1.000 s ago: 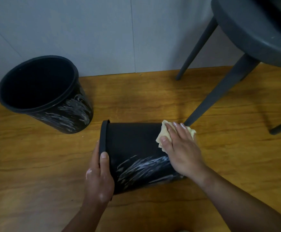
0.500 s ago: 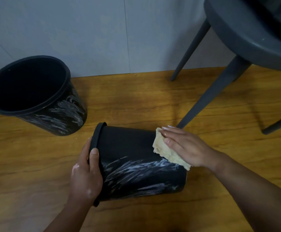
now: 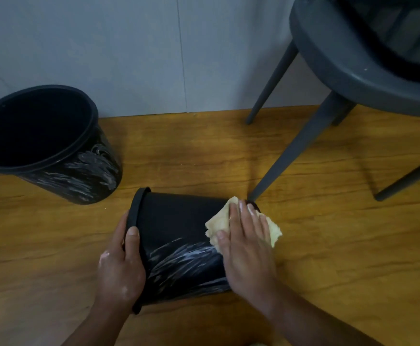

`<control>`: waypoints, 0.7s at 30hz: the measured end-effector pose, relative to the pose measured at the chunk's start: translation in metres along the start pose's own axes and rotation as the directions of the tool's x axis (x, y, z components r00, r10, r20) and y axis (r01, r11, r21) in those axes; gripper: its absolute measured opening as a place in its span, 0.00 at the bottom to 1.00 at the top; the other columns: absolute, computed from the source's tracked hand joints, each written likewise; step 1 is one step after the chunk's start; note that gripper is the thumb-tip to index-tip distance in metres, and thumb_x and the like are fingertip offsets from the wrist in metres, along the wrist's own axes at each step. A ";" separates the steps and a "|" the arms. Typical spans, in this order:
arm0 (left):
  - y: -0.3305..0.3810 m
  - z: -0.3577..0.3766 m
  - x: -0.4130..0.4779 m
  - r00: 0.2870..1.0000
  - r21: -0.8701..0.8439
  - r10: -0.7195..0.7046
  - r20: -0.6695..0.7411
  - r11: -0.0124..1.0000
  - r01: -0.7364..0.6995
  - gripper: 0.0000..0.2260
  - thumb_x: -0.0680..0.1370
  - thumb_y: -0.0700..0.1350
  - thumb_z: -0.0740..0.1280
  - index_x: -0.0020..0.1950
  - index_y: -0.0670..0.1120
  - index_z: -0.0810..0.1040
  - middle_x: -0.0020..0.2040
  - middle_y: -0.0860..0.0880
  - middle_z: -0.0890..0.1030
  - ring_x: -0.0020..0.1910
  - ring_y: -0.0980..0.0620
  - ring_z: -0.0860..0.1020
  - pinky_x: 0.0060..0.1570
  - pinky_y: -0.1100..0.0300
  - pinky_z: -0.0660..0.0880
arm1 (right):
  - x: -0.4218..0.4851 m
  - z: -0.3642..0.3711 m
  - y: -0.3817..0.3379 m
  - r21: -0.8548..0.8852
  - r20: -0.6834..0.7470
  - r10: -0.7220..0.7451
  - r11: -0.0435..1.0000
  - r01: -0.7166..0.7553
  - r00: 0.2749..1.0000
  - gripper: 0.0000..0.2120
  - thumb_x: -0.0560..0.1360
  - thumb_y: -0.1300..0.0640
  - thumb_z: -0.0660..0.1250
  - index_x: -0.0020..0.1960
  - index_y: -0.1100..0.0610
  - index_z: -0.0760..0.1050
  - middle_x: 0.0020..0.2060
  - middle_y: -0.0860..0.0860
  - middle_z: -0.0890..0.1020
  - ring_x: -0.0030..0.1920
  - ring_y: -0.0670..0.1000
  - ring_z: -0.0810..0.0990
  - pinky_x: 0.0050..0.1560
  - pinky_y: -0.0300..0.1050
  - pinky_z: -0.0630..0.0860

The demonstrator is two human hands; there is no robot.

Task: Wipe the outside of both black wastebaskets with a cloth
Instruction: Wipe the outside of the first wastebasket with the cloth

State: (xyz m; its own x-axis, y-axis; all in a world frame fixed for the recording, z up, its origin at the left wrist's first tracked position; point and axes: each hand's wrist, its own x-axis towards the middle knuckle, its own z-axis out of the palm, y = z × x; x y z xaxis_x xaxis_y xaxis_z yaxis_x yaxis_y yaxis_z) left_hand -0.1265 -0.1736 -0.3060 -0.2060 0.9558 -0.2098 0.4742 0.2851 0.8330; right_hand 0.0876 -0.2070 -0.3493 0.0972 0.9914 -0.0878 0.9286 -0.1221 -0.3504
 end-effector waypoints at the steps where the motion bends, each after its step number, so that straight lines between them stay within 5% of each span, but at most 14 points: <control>1: 0.000 0.000 0.001 1.000 0.003 -0.004 -0.002 1.000 0.004 0.19 0.85 0.55 0.52 0.76 0.61 0.66 0.47 0.59 0.77 0.50 0.50 0.78 0.49 0.51 0.73 | -0.002 0.000 -0.003 -0.001 0.020 -0.029 1.000 0.029 0.999 0.37 0.83 0.37 0.30 0.83 0.57 0.48 0.82 0.53 0.52 0.82 0.53 0.47 0.80 0.56 0.49; 5: 0.001 -0.002 0.002 1.000 0.030 0.014 0.022 0.999 -0.015 0.19 0.84 0.55 0.51 0.76 0.63 0.65 0.47 0.60 0.78 0.46 0.56 0.77 0.46 0.53 0.73 | 0.019 -0.031 0.022 -0.107 0.021 -0.199 0.974 0.200 0.980 0.34 0.84 0.36 0.39 0.78 0.53 0.66 0.78 0.51 0.67 0.77 0.54 0.65 0.76 0.55 0.60; 8: -0.002 -0.002 0.002 0.999 0.051 0.027 0.028 0.998 -0.029 0.20 0.84 0.56 0.51 0.77 0.61 0.64 0.54 0.54 0.78 0.51 0.51 0.76 0.49 0.51 0.72 | 0.031 -0.038 0.053 -0.133 0.185 -0.450 0.869 0.476 0.874 0.30 0.85 0.38 0.48 0.82 0.52 0.54 0.82 0.48 0.54 0.82 0.48 0.49 0.80 0.53 0.48; 10: -0.002 -0.001 0.001 0.999 0.055 0.028 0.032 0.998 -0.029 0.21 0.84 0.56 0.51 0.78 0.60 0.64 0.55 0.54 0.76 0.52 0.51 0.74 0.50 0.52 0.71 | 0.027 -0.030 0.060 -0.145 0.237 -0.496 0.832 0.535 0.835 0.33 0.85 0.38 0.49 0.83 0.54 0.48 0.83 0.48 0.49 0.82 0.46 0.44 0.81 0.53 0.47; 15: -0.002 0.000 0.002 1.000 0.071 0.022 0.017 0.997 -0.023 0.21 0.84 0.57 0.51 0.77 0.61 0.64 0.55 0.55 0.76 0.53 0.50 0.75 0.51 0.50 0.73 | 0.028 -0.019 0.053 -0.101 0.137 -0.350 0.926 0.364 0.927 0.34 0.84 0.35 0.41 0.83 0.54 0.51 0.82 0.47 0.52 0.81 0.45 0.47 0.80 0.53 0.52; 21: -0.002 0.000 -0.004 1.000 0.064 0.016 0.003 0.998 -0.016 0.20 0.84 0.56 0.51 0.76 0.61 0.66 0.54 0.53 0.77 0.52 0.50 0.75 0.50 0.51 0.72 | 0.029 -0.010 0.031 0.030 0.063 0.080 0.996 -0.082 0.995 0.41 0.78 0.32 0.30 0.83 0.53 0.51 0.82 0.47 0.53 0.81 0.45 0.46 0.80 0.53 0.39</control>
State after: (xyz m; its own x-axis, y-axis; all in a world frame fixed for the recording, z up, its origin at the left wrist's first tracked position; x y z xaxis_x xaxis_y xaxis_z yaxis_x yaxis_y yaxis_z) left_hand -0.1271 -0.1777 -0.3071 -0.1958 0.9604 -0.1982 0.5308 0.2738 0.8020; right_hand 0.1230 -0.1811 -0.3535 0.1480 0.9735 -0.1742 0.9062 -0.2040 -0.3703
